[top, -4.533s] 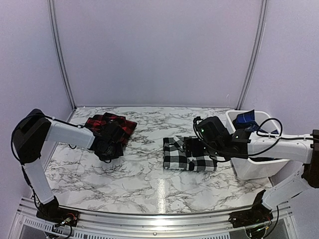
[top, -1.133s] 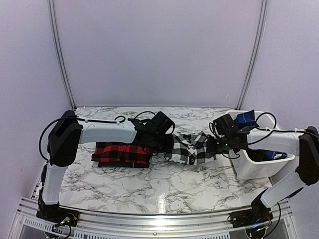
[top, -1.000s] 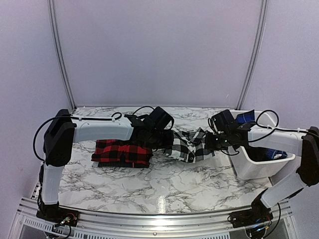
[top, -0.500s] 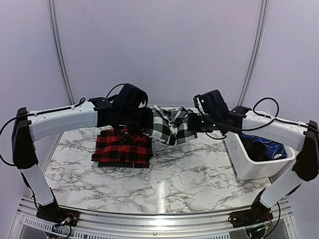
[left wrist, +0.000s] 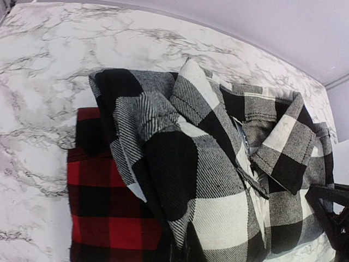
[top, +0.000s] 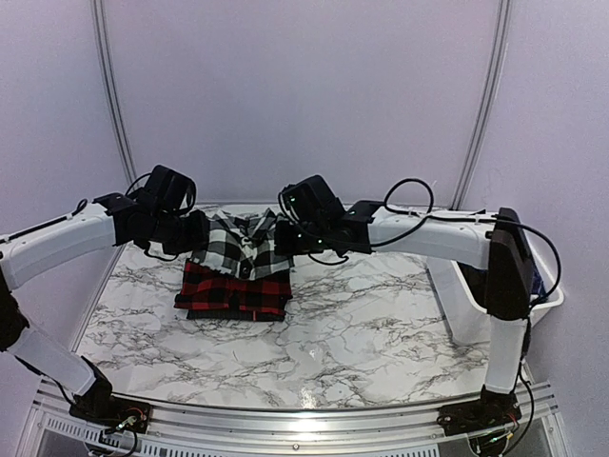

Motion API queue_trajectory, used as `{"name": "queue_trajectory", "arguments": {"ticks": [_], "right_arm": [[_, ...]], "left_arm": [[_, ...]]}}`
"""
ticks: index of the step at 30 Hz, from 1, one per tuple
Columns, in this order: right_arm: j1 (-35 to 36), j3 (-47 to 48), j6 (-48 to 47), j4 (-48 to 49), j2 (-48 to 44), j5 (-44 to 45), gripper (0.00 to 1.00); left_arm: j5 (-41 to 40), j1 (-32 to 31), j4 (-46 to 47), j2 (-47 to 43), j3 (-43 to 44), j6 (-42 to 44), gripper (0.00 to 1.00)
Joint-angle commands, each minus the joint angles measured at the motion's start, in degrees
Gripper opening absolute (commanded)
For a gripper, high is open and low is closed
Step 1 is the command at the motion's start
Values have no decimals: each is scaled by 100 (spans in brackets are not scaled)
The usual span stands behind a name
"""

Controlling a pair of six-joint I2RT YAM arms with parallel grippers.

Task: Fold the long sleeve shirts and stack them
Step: Place the square-folded shirt on the square-folded shirt.

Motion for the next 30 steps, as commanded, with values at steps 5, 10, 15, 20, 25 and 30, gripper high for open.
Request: {"name": "queue_trajectory", "arguments": {"ticks": [5,10,15,20,25,30], "right_arm": [[314,577,223,145,589,-188,0],[393,164,400,372,631,-364,0],[396,-290,556,548,613,-539,0],[393,-713,633,666,460,-539,17],[395,-744,526,539,273,-396,37],[375,-737,366,327,65,-212,53]], "left_arm": [[295,654,-213,-504,-721,214,0],[117,850,-183,-485,-1211,198,0],[272,1010,89,-134,-1628,151,0],[338,1035,309,138,-1671,172,0],[374,1035,349,219,-1609,186,3],[281,1047,314,-15,-1575,229,22]]}}
